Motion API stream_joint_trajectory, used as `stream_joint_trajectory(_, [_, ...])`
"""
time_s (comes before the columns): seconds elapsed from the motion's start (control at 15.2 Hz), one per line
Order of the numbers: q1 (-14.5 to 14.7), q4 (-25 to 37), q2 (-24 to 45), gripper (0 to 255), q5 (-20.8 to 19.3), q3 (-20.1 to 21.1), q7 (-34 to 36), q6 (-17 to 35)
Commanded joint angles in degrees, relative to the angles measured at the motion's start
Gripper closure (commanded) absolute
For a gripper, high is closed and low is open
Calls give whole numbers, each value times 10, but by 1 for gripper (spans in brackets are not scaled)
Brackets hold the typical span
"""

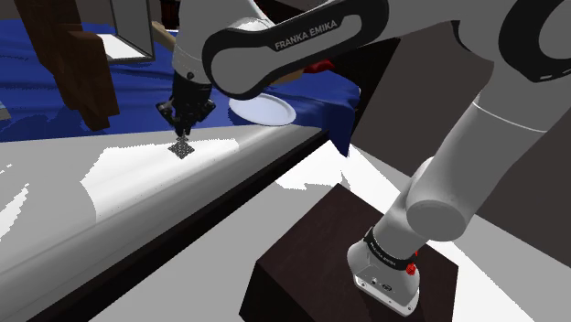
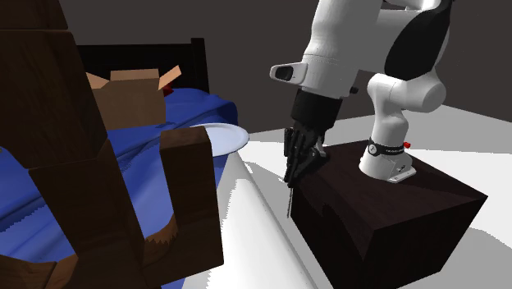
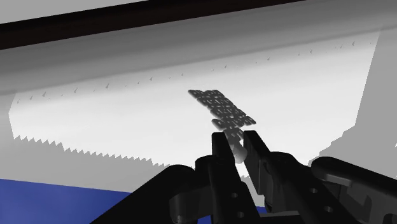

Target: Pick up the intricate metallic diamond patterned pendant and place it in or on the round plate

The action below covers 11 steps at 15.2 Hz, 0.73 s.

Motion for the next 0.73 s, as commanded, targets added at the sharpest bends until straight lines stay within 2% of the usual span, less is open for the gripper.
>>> stream_joint_trajectory(0.0, [0, 10, -6, 255, 5, 1, -4, -15])
stream_joint_trajectory(0.66, [-1, 58, -34, 255, 27, 0, -22, -88])
